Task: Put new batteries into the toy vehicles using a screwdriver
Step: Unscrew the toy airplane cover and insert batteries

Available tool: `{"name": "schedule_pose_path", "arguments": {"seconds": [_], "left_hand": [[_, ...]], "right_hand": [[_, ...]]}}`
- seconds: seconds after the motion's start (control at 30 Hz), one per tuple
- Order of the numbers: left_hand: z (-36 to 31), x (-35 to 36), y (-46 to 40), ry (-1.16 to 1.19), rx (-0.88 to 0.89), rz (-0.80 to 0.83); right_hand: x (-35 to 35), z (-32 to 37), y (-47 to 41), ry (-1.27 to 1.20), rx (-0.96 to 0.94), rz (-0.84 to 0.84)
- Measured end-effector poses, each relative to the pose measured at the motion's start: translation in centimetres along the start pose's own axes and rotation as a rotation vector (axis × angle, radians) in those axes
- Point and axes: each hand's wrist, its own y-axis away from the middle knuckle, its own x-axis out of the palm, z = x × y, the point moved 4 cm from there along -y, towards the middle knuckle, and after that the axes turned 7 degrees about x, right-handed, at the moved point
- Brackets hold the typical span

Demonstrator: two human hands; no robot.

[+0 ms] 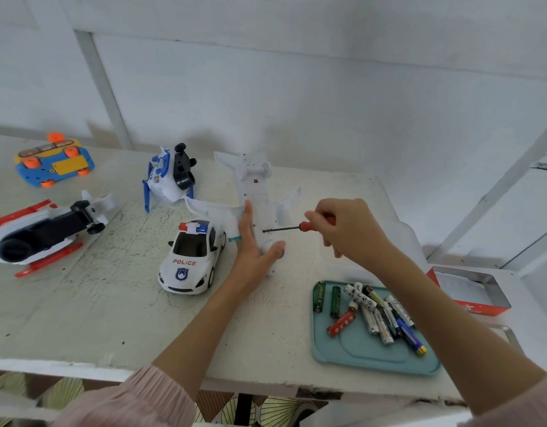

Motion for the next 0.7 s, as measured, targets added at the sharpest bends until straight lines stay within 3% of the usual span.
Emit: {"name": "schedule_pose_path", "arguments": {"seconds": [0.13,0.27,0.33,0.4,0.5,0.57,0.63,0.7], "left_hand": [[-0.1,0.0,0.0,0.010,-0.004,-0.004],[-0.2,-0.1,0.0,0.008,0.001,-0.006],[-0.1,-0.1,0.0,0.006,-0.020,0.007],[0.0,0.0,-0.1,0.011,-0.035,0.016],[0.1,0.0,-0.1,0.005,-0.044,0.026],[0.1,0.0,-0.1,0.009,-0.055,0.031],[0.0,0.0,-0.1,0.018,-0.062,0.034],[0.0,0.0,-0.2,0.020,-0.066,0.038]], "right_hand": [[-0.2,0.7,0.0,-0.261,-0.100,0.053],[0.0,1.0,0.0,0.022,0.003,0.096],[0.0,1.2,-0.2,0.141,-0.023,0.034],[0.0,1.7,-0.3,0.098,-0.128,-0.027],[-0.2,2.4,-0.4,0.003,-0.222,0.022],[-0.4,2.2,-0.5,0.053,-0.120,0.101],[-0.4,1.7,-0.8,0.274,0.024,0.135],[-0.4,1.5,-1.2,0.431,0.010,0.077]]}}
